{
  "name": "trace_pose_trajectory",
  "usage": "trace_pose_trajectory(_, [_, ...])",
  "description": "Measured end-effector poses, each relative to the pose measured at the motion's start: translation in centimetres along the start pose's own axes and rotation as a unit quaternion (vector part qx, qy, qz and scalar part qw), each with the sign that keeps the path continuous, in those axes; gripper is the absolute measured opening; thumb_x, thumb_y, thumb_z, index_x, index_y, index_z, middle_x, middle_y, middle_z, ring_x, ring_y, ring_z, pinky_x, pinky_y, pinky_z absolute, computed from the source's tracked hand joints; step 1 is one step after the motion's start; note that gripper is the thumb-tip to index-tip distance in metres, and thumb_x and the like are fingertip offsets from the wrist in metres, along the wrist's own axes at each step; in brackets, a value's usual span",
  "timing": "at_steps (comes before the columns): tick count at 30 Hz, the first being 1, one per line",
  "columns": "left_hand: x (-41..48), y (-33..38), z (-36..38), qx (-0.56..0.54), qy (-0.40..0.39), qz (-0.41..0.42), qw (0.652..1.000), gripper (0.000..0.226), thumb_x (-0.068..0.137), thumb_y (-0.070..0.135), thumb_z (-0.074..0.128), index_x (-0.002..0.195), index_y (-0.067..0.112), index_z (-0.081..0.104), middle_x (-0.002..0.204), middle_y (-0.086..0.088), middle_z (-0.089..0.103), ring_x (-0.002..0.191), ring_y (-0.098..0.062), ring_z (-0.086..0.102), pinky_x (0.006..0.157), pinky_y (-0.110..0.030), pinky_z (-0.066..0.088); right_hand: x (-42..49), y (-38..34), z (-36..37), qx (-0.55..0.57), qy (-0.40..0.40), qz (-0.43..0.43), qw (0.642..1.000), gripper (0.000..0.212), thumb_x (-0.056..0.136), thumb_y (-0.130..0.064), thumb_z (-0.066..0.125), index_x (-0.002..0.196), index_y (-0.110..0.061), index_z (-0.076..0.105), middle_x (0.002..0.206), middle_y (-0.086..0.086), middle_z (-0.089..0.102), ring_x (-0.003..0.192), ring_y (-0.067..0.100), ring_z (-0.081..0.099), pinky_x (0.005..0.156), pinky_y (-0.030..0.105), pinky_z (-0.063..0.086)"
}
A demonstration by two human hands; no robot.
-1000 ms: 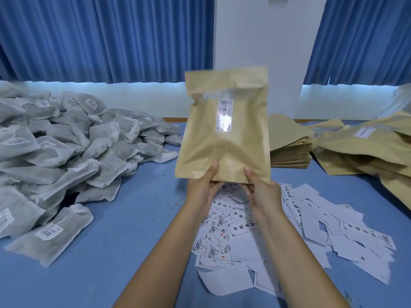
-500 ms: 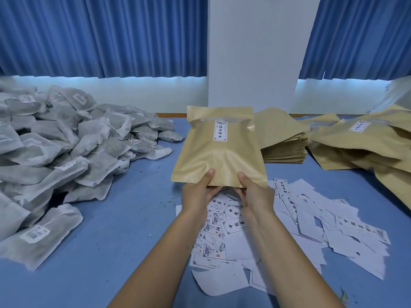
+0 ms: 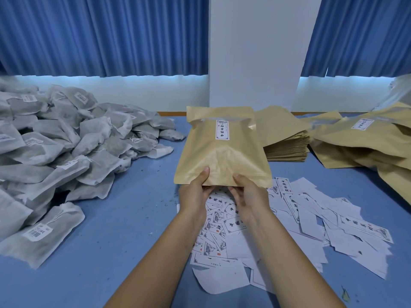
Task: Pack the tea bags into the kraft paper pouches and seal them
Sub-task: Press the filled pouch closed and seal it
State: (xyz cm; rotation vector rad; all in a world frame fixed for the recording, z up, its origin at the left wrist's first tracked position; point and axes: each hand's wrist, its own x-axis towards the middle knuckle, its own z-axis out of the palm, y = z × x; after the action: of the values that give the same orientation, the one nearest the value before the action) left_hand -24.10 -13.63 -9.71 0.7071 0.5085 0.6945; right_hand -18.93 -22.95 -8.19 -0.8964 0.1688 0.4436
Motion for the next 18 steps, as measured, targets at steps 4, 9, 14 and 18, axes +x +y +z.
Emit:
trace_pose_trajectory(4, [0.1, -0.2, 0.0, -0.023, 0.018, -0.011, 0.999, 0.016, 0.085, 0.008, 0.070, 0.099, 0.009, 0.063, 0.107, -0.008, 0.071, 0.097, -0.019, 0.068, 0.075, -0.028, 0.056, 0.0, 0.1, 0.0, -0.009, 0.016, -0.037, 0.999, 0.018, 0.081, 0.006, 0.068, 0.096, 0.000, 0.061, 0.096, 0.012, 0.067, 0.085, 0.022, 0.066, 0.067, 0.027, 0.055])
trace_pose_trajectory(9, [-0.8, -1.7, 0.7, 0.054, -0.047, -0.055, 0.996, 0.013, 0.080, 0.005, 0.074, 0.089, 0.001, 0.067, 0.083, -0.008, 0.070, 0.065, -0.014, 0.063, 0.067, -0.022, 0.054, -0.3, 0.8, 0.3, -0.050, 0.020, -0.052, 0.997, 0.007, 0.080, 0.005, 0.070, 0.082, 0.000, 0.065, 0.075, 0.011, 0.067, 0.057, 0.019, 0.060, 0.050, 0.023, 0.052])
trace_pose_trajectory(14, [-0.8, -1.8, 1.0, 0.064, -0.005, -0.023, 0.998, 0.011, 0.075, 0.000, 0.074, 0.075, 0.000, 0.063, 0.071, -0.011, 0.061, 0.060, -0.018, 0.056, 0.058, -0.024, 0.051, -0.7, 1.2, 0.6, -0.037, 0.007, -0.024, 0.999, 0.008, 0.081, 0.002, 0.069, 0.077, 0.003, 0.063, 0.073, 0.016, 0.065, 0.059, 0.026, 0.058, 0.066, 0.037, 0.053])
trace_pose_trajectory(18, [-1.0, -1.5, 1.0, 0.005, -0.016, -0.030, 0.999, 0.002, 0.084, 0.001, 0.067, 0.084, 0.002, 0.066, 0.079, -0.009, 0.070, 0.062, -0.016, 0.061, 0.056, -0.023, 0.050, -1.0, 1.3, 0.8, -0.029, -0.005, -0.031, 0.999, 0.009, 0.082, 0.002, 0.069, 0.091, 0.003, 0.065, 0.082, 0.013, 0.068, 0.060, 0.021, 0.062, 0.058, 0.028, 0.053])
